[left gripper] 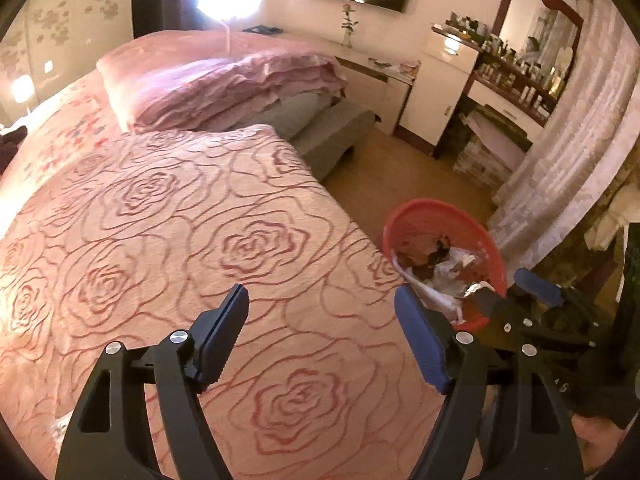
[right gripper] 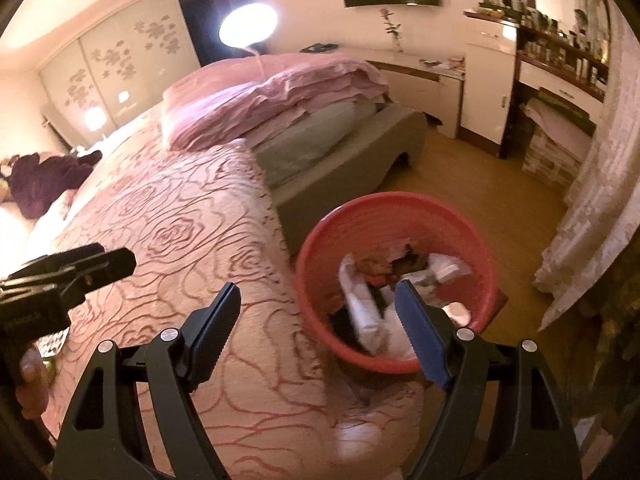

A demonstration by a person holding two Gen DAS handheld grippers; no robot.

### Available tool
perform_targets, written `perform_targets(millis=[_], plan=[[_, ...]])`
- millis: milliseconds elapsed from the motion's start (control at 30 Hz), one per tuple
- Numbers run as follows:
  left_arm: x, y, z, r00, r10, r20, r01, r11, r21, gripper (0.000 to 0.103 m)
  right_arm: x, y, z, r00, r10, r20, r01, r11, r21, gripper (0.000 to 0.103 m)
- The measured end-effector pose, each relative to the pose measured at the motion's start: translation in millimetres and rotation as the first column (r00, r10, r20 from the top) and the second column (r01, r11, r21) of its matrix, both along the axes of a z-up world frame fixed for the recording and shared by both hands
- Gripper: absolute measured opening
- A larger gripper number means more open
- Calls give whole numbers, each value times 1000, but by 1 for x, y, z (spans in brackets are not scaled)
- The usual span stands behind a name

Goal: Collect trash
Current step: 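Move both tools back over the bed toward the blister pack, then grasp the green snack packet with the left tool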

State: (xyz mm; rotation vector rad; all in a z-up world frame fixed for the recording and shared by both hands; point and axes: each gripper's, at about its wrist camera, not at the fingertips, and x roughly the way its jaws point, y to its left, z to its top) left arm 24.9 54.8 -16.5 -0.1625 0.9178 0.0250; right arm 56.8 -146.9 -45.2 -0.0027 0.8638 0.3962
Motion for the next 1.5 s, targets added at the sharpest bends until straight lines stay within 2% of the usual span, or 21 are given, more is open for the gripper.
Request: perform_targets(millis=[433,700,1033,1267,1500], plan=[[-38,59,12,994,111,22,-111,994,18,73,-27,60,-16,986,163,-37,-164,986,-29,77],[-62,121,13,976,215,22,-216,976,39,73,-35,83,-18,973,227,-45,-228,973,-37,77],[-118,195,-4,939,344,-22,-341,937,80,73,-38,97,-24,962,264,-65,-267,963,-46,77],[-157,185,-21,950,306,-65,-302,951,69,73,-43,119,-26,947,312,-71,-316,947,-52,77],[-179,161,-34,963,258,-80,-258,966,11,73,-51,134,-23,934,351,-67,-354,933,-57,77]])
